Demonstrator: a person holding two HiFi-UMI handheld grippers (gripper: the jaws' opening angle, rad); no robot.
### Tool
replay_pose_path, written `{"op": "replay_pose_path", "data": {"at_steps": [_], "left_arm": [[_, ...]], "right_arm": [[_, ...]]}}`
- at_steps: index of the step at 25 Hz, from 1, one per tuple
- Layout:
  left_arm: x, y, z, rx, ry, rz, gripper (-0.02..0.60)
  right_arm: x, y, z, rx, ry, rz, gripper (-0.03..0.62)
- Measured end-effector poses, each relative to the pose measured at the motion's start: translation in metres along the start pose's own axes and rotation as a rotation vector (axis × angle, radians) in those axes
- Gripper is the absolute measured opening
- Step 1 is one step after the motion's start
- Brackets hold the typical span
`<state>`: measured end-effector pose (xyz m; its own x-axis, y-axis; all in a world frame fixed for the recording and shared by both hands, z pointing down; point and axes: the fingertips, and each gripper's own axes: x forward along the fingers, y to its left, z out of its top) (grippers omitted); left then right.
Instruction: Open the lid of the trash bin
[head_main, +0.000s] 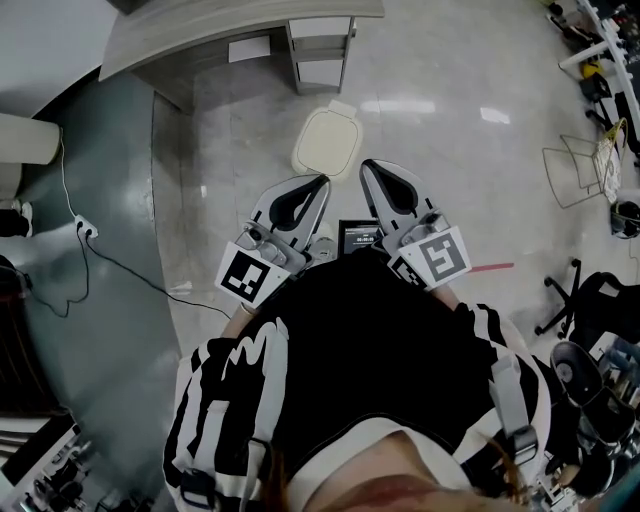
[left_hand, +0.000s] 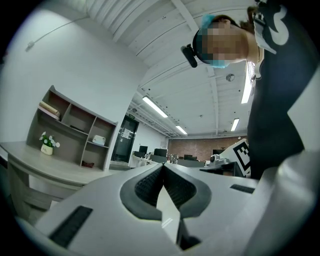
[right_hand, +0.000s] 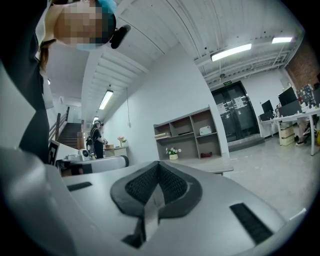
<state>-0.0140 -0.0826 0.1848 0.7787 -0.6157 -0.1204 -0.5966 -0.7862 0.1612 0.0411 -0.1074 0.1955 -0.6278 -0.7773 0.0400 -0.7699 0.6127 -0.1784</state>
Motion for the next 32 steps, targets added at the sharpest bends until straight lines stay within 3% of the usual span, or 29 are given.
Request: {"op": "replay_pose_path", "data": {"at_steps": [18, 32], "left_arm": [[0.020, 0.069, 0.000, -0.019, 0.007, -0.003, 0.005], [0.018, 0.069, 0.004, -0.010, -0.007, 0.027, 0.005]], "right_arm": [[0.062, -0.024, 0.000, 0.008, 0.010, -0.028, 0.005], [0.060, -0.024, 0.005, -0.009, 0.011, -0.007, 0.005]]}}
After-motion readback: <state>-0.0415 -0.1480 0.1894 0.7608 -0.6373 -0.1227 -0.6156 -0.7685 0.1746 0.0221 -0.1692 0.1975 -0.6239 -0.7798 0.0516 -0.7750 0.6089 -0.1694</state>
